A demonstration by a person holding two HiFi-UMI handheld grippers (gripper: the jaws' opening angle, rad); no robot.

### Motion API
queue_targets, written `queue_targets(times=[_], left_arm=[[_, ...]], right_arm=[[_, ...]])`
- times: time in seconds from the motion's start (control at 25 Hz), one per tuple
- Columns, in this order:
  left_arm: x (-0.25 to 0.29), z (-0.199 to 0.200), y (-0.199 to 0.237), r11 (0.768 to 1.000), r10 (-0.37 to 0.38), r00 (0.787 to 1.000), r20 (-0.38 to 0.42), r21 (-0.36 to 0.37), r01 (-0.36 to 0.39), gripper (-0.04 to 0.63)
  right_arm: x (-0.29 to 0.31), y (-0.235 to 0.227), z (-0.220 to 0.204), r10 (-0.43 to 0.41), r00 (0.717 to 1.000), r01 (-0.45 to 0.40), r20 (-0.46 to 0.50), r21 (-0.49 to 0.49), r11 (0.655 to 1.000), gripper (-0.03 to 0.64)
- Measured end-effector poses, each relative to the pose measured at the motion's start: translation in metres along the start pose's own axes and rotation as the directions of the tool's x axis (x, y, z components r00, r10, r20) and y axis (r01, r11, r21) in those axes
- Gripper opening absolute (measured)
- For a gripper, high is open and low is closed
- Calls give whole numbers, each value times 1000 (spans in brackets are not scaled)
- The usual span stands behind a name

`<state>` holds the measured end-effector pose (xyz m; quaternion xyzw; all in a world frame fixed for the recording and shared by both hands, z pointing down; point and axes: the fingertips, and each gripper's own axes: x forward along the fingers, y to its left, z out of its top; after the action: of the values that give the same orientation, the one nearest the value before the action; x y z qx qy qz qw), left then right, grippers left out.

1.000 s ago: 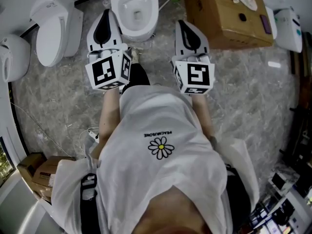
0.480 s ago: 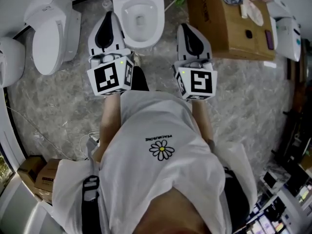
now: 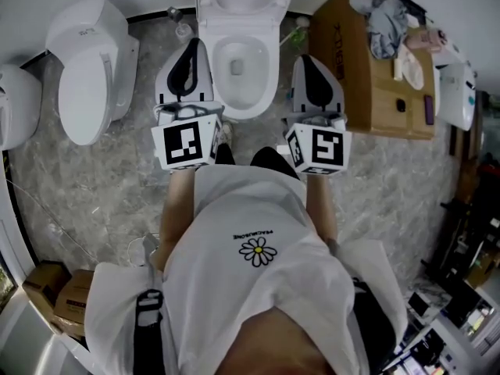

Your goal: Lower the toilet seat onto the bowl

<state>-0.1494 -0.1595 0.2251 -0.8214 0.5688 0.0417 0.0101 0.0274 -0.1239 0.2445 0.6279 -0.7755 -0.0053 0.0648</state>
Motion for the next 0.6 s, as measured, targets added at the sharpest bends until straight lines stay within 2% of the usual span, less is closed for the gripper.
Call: queue_targets(times=[0.28, 0.48, 0.6], left_arm=[[34, -8, 22, 999, 39, 999, -13, -6, -39, 20], [50, -9, 21, 996, 87, 996, -3, 9, -87, 20], [59, -9, 14, 994, 106, 994, -10, 13, -106, 20]], right_arm=[[42, -13, -4, 9, 999, -9, -30, 2, 1000, 32], [66, -25, -1, 58, 998, -58, 3, 60, 997, 32], [75, -34, 3, 81, 997, -81, 13, 46, 996, 32]])
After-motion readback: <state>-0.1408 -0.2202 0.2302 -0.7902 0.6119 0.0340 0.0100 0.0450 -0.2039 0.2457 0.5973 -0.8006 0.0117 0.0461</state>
